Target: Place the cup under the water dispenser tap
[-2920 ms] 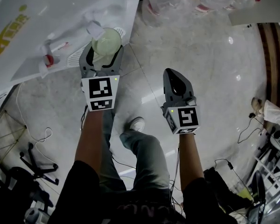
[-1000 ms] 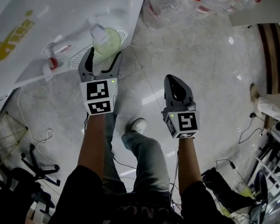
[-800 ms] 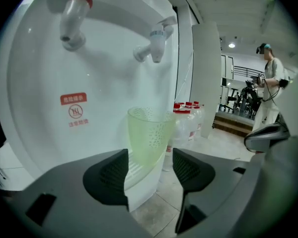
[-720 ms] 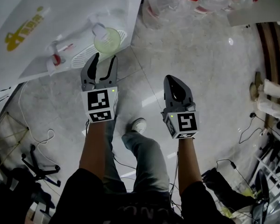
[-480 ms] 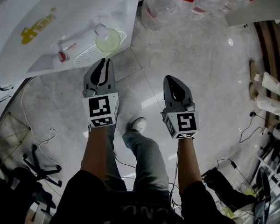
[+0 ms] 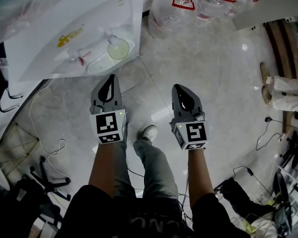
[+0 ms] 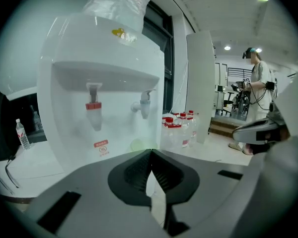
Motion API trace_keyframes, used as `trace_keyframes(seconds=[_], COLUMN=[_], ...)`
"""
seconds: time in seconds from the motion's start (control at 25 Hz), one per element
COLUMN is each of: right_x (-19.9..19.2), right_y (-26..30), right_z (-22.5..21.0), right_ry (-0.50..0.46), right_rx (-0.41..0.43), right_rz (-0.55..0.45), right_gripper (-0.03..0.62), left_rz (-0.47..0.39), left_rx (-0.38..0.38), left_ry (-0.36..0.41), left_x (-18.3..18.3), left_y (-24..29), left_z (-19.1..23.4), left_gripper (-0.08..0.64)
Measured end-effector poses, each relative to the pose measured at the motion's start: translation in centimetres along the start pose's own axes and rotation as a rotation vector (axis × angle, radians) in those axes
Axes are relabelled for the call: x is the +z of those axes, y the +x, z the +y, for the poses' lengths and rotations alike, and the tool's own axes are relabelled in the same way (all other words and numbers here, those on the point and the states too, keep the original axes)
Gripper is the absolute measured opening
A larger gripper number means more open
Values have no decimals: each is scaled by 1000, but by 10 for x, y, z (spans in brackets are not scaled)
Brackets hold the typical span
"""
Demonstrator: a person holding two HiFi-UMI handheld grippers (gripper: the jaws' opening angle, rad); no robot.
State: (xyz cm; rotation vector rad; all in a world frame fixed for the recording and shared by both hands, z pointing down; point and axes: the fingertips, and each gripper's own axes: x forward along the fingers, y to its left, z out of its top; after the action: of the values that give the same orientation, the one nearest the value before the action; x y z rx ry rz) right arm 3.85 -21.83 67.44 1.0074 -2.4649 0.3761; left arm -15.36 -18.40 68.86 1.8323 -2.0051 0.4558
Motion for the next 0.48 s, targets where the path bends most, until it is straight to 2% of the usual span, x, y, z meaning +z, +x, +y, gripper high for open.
trace_keyframes(seconds=[0.48], right_x=[96], right_y=[-57], right_z=[17], right_ry=[1], right_rx=[3], right_rz=[-55], right_gripper=[14], left_rz=[-43], left_rx=[-22], left_ry=[24], left_x=[90], left_y=[-69], left_z=[-15], left_gripper=[15])
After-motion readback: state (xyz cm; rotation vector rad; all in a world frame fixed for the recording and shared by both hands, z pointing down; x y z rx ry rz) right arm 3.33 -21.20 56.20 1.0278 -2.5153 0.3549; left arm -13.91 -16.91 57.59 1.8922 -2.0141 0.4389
